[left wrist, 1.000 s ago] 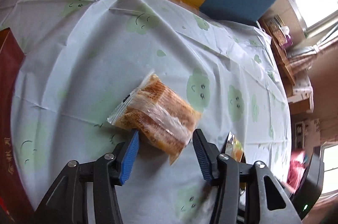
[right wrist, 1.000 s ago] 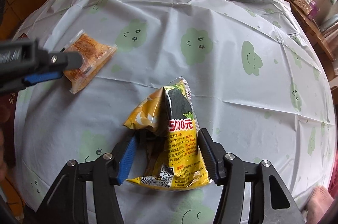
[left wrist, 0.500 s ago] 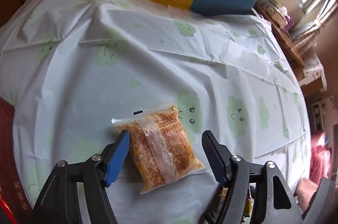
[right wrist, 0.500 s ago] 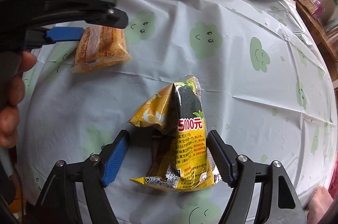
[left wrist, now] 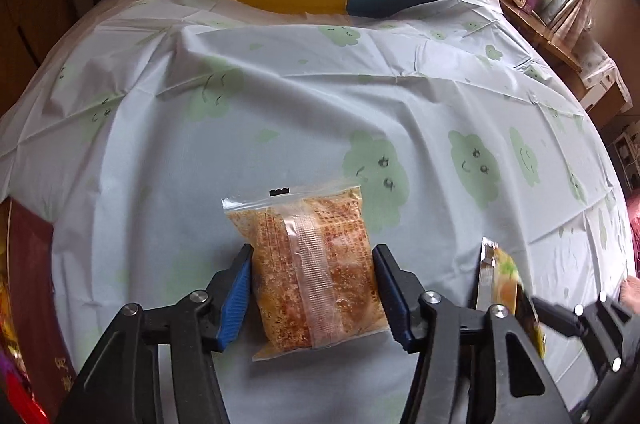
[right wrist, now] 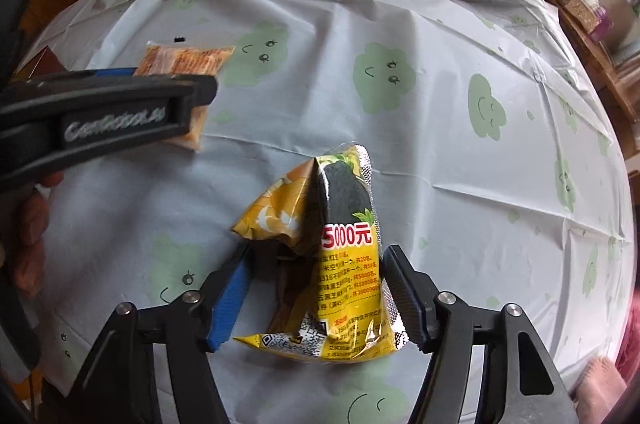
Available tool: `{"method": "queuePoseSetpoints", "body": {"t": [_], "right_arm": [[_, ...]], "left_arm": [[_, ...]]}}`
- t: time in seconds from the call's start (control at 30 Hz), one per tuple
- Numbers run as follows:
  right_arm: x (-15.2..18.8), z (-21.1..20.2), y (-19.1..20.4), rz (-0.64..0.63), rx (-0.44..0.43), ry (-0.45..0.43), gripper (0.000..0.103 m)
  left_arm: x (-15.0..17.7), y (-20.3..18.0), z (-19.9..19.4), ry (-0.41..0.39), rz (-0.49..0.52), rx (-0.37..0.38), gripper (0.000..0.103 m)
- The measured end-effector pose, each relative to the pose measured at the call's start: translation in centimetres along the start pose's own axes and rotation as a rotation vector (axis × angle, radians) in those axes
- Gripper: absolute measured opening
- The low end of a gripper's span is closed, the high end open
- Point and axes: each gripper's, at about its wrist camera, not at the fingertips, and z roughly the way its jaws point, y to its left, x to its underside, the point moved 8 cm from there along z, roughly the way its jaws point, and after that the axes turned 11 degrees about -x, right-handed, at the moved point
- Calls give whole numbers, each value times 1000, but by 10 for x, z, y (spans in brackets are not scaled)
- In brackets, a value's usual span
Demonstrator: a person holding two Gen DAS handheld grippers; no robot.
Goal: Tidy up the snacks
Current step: 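Carry the cracker bag into the gold tray and open the left tool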
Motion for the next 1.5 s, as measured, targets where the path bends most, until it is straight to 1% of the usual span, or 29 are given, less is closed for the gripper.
{"method": "queuePoseSetpoints", "body": {"t": [0.03,0.13,0.2,0.27,0.3,0.37,0.4,0.47,0.53,0.57,0.63,0.67,0.73,0.8,0.87,0.97,1.1,1.2,1.33,1.4,1.5], "right_arm": [[0,-1,2,-6,-4,-3,60],[0,-1,7,-11,-7,-6,60],[1,-1,6,-2,-16,-8,60],[2,-1,6,2,-22,-11,60],[2,-1,7,2,-22,-13,60],[3,-6,2,-3,-21,-17,60],[4,-6,1,-8,-18,-19,60],[5,-2,-6,-21,-13,-25,60],[7,-3,-4,-32,-9,-32,59],[9,-5,0,-36,-6,-36,59],[11,-6,3,-49,-4,-45,57],[13,-7,6,-58,-5,-50,56],[17,-10,12,-83,-11,-58,49],[19,-12,17,-107,-2,-65,49],[20,-13,17,-98,-14,-70,49],[21,-12,15,-84,-31,-74,49],[20,-13,17,-92,-26,-79,50],[14,-10,12,-107,-12,-83,49],[16,-11,14,-112,-1,-90,49],[17,-14,15,-117,6,-93,49],[17,-15,17,-122,13,-95,49]], "left_arm": [[9,5,-4,-8,4,-3,59],[30,14,-17,-24,8,-11,58],[49,20,-28,-44,26,-30,58],[61,19,-35,-63,46,-40,58],[74,19,-41,-82,63,-49,58],[84,16,-46,-117,93,-56,58],[92,13,-49,-147,117,-59,58],[102,9,-49,-165,141,-57,61],[108,8,-45,-172,140,-56,63],[109,7,-45,-194,143,-60,63],[109,7,-46,-210,137,-61,63],[109,9,-46,-208,126,-53,62],[110,10,-47,-203,116,-47,60],[111,13,-49,-184,106,-40,60],[113,17,-51,-168,93,-32,59],[116,24,-64,-181,77,-17,59],[116,36,-98,-230,51,14,59],[112,59,-121,-254,-5,22,59],[107,110,-142,-275,-82,-3,60],[106,142,-143,-263,-134,-31,59],[109,202,-135,-216,-256,-71,59]]}}
